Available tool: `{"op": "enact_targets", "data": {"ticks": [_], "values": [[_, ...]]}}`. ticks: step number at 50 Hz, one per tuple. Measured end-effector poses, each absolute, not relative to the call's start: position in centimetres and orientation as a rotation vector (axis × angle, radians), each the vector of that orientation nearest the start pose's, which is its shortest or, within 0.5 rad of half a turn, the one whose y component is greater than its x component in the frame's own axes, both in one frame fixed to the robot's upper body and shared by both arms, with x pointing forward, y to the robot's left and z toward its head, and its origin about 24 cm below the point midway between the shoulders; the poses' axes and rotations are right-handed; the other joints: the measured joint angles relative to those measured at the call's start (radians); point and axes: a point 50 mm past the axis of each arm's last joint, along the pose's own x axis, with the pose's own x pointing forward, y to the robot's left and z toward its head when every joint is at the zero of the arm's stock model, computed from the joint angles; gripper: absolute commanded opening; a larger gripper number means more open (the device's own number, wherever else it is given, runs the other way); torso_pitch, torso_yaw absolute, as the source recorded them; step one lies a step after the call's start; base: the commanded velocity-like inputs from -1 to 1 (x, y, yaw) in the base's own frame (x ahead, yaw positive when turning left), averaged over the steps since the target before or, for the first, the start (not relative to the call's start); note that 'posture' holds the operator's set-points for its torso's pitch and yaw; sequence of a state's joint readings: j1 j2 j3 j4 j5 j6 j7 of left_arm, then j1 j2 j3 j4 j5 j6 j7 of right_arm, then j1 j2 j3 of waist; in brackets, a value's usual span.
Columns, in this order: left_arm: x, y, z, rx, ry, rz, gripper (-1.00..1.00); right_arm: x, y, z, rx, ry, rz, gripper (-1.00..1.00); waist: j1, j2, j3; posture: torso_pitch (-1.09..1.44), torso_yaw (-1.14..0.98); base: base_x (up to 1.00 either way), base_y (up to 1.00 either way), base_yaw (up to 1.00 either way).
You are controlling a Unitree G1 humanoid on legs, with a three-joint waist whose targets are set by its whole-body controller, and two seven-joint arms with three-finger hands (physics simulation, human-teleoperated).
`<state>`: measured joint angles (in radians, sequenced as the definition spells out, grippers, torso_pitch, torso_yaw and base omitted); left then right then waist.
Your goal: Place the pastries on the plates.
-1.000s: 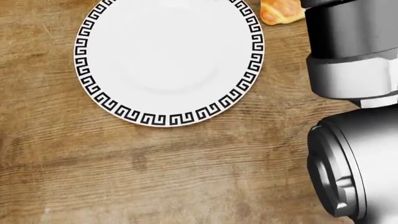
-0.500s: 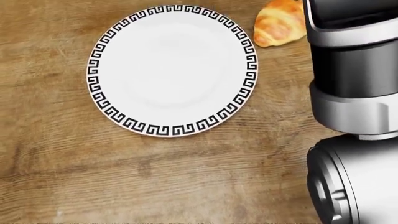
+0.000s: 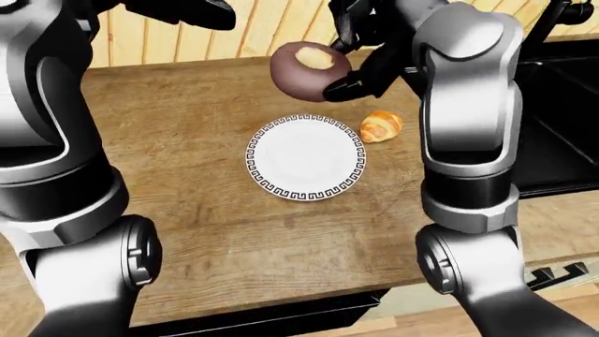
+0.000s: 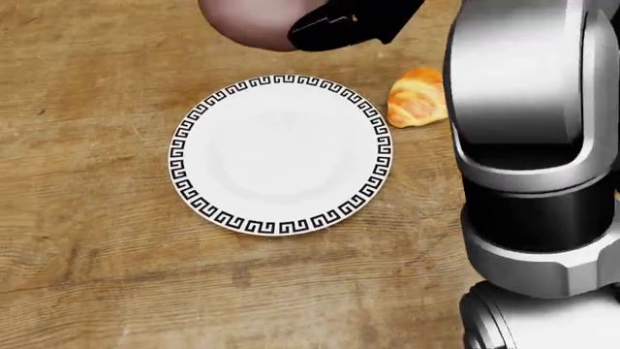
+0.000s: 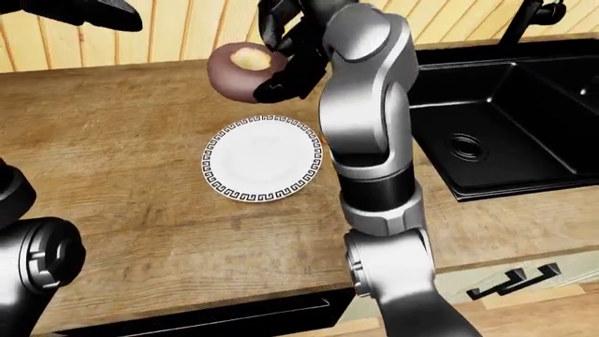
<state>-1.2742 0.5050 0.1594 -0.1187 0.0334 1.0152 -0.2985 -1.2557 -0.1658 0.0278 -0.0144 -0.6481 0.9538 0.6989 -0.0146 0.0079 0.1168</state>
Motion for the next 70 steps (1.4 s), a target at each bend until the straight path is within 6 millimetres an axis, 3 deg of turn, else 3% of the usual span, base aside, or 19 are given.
{"op": "enact_targets", "data": {"ticks": [5, 13, 15, 20, 24, 30, 40, 54, 70], "values": [[30.7, 18.3, 39.1, 0.304, -0.387, -0.046, 1.0, 32.5, -9.0, 33.2, -0.63, -0.167, 0.257, -1.0, 0.004, -0.001, -0.028, 0.01, 0.0, 0.0, 0.0, 0.0], [30.7, 18.4, 39.0, 0.305, -0.386, -0.045, 1.0, 30.6, -8.2, 31.9, -0.645, -0.148, 0.288, -1.0, 0.009, 0.0, -0.037, 0.01, 0.0, 0.0, 0.0, 0.0], [30.8, 18.5, 39.0, 0.304, -0.382, -0.042, 1.0, 31.0, -8.5, 31.8, -0.643, -0.129, 0.292, -1.0, 0.007, 0.0, -0.037, 0.01, 0.0, 0.0, 0.0, 0.0], [30.8, 18.4, 39.1, 0.308, -0.379, -0.047, 1.0, 34.7, -10.2, 31.3, -0.644, -0.051, 0.25, -1.0, 0.006, 0.004, -0.042, 0.01, 0.0, 0.0, 0.0, 0.0], [30.6, 18.5, 39.2, 0.307, -0.39, -0.042, 1.0, 35.7, -10.8, 31.1, -0.655, -0.05, 0.229, -1.0, 0.005, 0.006, -0.042, 0.01, 0.0, 0.0, 0.0, 0.0], [30.8, 18.3, 38.9, 0.311, -0.376, -0.052, 1.0, 35.6, -10.5, 31.4, -0.667, -0.083, 0.238, -1.0, 0.006, 0.004, -0.042, 0.01, 0.0, 0.0, 0.0, 0.0], [30.8, 18.4, 38.5, 0.32, -0.374, -0.047, 1.0, 35.1, -10.6, 28.6, -0.694, -0.014, 0.275, -1.0, 0.007, -0.002, -0.04, 0.01, 0.0, 0.0, 0.0, 0.0], [30.7, 18.4, 38.4, 0.326, -0.371, -0.047, 1.0, 34.2, -9.9, 27.0, -0.702, 0.007, 0.313, -1.0, 0.003, 0.002, -0.043, 0.01, 0.0, 0.0, 0.0, 0.0], [30.5, 18.5, 38.3, 0.327, -0.372, -0.047, 1.0, 35.0, -9.2, 24.4, -0.7, 0.058, 0.352, -1.0, 0.003, 0.003, -0.048, 0.01, 0.0, 0.0, 0.0, 0.0]]}}
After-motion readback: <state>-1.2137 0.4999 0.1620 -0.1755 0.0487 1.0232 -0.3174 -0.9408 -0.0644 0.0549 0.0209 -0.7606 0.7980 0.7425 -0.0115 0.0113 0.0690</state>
